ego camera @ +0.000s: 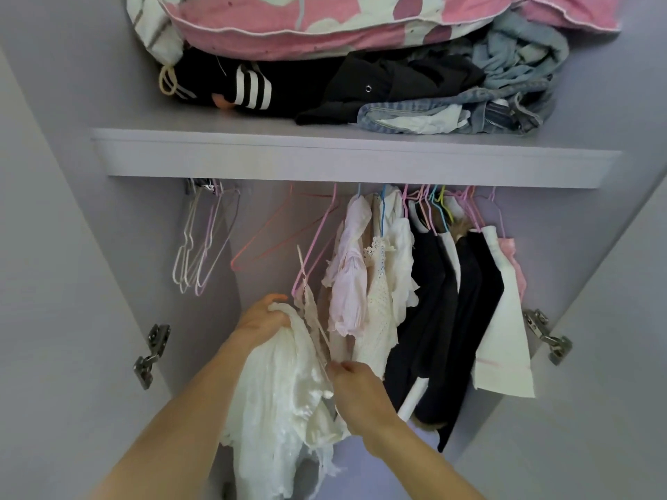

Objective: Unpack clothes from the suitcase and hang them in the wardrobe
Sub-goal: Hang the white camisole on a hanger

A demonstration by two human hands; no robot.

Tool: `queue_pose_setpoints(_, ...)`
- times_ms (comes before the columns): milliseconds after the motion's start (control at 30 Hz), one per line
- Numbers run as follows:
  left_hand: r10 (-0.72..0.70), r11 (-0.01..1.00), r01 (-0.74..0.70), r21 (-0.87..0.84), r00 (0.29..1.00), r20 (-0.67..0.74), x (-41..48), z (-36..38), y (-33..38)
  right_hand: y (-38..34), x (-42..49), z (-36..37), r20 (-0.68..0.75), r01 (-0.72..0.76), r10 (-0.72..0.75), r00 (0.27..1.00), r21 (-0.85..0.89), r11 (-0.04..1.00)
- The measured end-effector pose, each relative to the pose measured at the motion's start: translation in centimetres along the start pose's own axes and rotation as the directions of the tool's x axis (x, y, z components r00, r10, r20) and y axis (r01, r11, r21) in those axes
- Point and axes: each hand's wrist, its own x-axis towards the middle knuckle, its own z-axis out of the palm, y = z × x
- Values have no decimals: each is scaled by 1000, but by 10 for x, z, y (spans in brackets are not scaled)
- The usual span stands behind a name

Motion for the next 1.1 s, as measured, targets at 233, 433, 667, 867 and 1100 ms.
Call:
queue_pose_setpoints(233, -133, 977, 113, 181, 986, 102, -9, -22, -11, -6, -4, 8, 76, -99, 98, 992, 2, 995)
queue_pose_setpoints(433, -173, 958, 130, 254, 972, 158, -26, -27, -28, -22, -30, -7, 115, -156, 155, 981, -2, 988)
queue_pose_setpoints(667, -89, 973, 70, 218, 993, 79, -59, -42, 16, -66, -45, -32, 33, -175, 172, 985, 183, 967)
queue_pose_setpoints(867, 123, 975, -114, 190, 992, -35, -39, -41, 30, -99, 1, -14, -73, -107, 138, 988, 326, 939)
queue_pose_setpoints(1100, 240, 949, -207, 236, 964, -119, 24, 1, 4, -103, 98, 17, -169, 25, 50, 984, 414, 910)
